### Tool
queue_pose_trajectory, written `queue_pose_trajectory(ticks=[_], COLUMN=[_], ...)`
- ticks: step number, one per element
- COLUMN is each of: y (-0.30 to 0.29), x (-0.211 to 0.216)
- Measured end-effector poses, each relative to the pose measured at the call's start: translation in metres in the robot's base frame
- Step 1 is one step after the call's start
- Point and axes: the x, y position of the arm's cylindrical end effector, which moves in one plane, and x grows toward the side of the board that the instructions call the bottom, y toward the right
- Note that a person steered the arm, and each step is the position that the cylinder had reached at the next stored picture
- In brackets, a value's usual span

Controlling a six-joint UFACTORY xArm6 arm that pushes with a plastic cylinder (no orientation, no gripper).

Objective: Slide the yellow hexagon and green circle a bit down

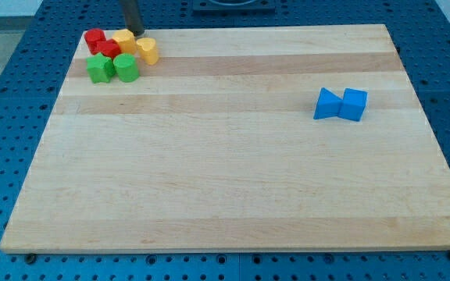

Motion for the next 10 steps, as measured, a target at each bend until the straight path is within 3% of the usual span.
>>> queue_pose_trajectory(ticks=[3,10], y=[-0.014,0.003], x=[-0.001,0.072])
